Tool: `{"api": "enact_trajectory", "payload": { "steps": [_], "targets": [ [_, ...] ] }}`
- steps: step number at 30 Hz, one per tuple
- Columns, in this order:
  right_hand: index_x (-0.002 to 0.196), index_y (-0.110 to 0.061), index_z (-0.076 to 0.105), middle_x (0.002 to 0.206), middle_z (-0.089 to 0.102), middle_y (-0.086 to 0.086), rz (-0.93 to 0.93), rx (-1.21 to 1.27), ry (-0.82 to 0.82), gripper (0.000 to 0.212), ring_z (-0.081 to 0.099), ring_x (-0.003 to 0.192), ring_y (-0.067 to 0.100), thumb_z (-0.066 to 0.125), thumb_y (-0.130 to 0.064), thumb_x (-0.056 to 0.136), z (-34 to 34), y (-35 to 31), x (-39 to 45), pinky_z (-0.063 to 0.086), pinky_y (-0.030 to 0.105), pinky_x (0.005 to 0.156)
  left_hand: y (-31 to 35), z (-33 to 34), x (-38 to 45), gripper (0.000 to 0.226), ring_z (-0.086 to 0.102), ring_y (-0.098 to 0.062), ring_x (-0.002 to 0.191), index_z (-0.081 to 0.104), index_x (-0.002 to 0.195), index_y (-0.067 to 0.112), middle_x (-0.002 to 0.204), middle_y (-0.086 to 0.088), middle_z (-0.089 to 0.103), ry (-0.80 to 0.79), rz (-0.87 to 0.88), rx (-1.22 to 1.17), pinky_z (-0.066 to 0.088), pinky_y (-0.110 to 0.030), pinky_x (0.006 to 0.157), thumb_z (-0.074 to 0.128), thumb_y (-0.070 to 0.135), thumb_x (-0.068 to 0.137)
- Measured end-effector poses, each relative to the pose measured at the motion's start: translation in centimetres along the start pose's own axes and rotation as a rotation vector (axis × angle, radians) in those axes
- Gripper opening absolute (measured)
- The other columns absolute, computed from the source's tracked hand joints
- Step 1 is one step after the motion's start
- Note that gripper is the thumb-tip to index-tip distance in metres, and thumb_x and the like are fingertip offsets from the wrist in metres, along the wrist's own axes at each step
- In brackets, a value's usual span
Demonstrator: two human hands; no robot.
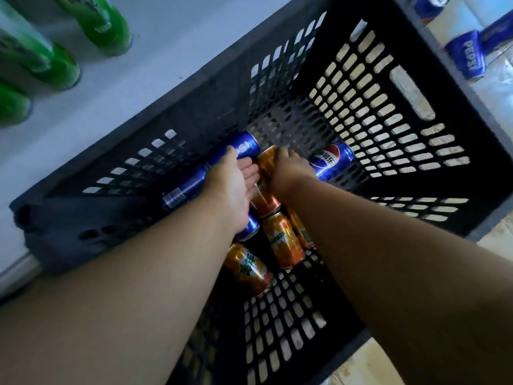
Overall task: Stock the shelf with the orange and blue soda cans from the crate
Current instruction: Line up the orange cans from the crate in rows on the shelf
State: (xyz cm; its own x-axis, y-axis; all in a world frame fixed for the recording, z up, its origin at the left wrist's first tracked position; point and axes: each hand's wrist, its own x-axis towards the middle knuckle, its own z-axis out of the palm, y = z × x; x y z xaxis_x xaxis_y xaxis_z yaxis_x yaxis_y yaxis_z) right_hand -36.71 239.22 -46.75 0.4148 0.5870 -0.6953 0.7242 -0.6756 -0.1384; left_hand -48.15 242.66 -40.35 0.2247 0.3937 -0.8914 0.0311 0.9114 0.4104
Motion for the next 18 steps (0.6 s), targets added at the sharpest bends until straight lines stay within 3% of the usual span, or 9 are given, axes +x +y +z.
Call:
{"api": "enact_trajectory", "payload": {
  "steps": [4, 9, 13, 16, 18],
  "targets": [
    [0.156, -0.016, 0.015, 0.153, 0.037, 0.02, 0.016, -0.14, 0.001, 0.091, 0.041, 0.136, 0.037, 0.072, -0.017, 0.084, 0.0, -0.4, 0.8, 0.038, 0.048, 0.107, 0.3, -0.3, 0.1, 0.061, 0.047, -0.025, 0.135, 0.043, 0.144, 0.003, 0.147, -0.015, 0.048, 0.009, -0.009, 0.026, 0.034, -0.036, 0.109, 0.024, 0.047, 0.106],
    [0.145, -0.016, 0.03, 0.13, 0.056, 0.014, -0.004, 0.012, 0.093, 0.081, 0.054, 0.118, 0.035, 0.075, -0.029, 0.079, -2.3, -0.1, -1.3, 0.047, 0.045, 0.094, 1.0, -1.0, -0.8, 0.062, 0.047, -0.026, 0.135, 0.043, 0.144, 0.002, 0.148, -0.016, 0.047, 0.015, 0.026, 0.013, 0.036, -0.034, 0.106, 0.025, 0.047, 0.106],
    [0.139, -0.02, 0.042, 0.118, 0.061, 0.003, 0.054, 0.497, 0.045, 0.077, 0.063, 0.102, 0.024, 0.083, -0.034, 0.075, -6.7, -0.4, -6.4, 0.056, 0.039, 0.086, 1.8, -1.4, -4.4, 0.049, 0.053, -0.024, 0.128, 0.049, 0.139, 0.007, 0.145, -0.012, 0.051, 0.018, 0.092, 0.087, 0.036, -0.035, 0.106, 0.03, 0.039, 0.107],
    [0.132, -0.013, 0.051, 0.114, 0.066, 0.013, 0.008, 1.033, -0.077, 0.057, 0.069, 0.097, 0.029, 0.078, -0.017, 0.082, -9.7, -1.2, -11.7, 0.058, 0.048, 0.086, 3.0, -1.5, -8.4, 0.03, 0.068, -0.023, 0.098, 0.063, 0.111, 0.015, 0.119, -0.008, 0.068, 0.028, 0.122, 0.125, 0.052, -0.038, 0.091, 0.043, 0.036, 0.103],
    [0.126, -0.008, 0.052, 0.114, 0.065, 0.018, -0.106, 1.266, -0.191, 0.043, 0.068, 0.098, 0.031, 0.071, -0.011, 0.087, -11.1, -1.8, -15.2, 0.059, 0.044, 0.083, 4.0, -1.7, -11.6, 0.031, 0.072, -0.028, 0.091, 0.064, 0.111, 0.015, 0.105, -0.011, 0.073, 0.002, 0.15, 0.123, 0.057, -0.045, 0.088, 0.049, 0.04, 0.1]
  ]
}}
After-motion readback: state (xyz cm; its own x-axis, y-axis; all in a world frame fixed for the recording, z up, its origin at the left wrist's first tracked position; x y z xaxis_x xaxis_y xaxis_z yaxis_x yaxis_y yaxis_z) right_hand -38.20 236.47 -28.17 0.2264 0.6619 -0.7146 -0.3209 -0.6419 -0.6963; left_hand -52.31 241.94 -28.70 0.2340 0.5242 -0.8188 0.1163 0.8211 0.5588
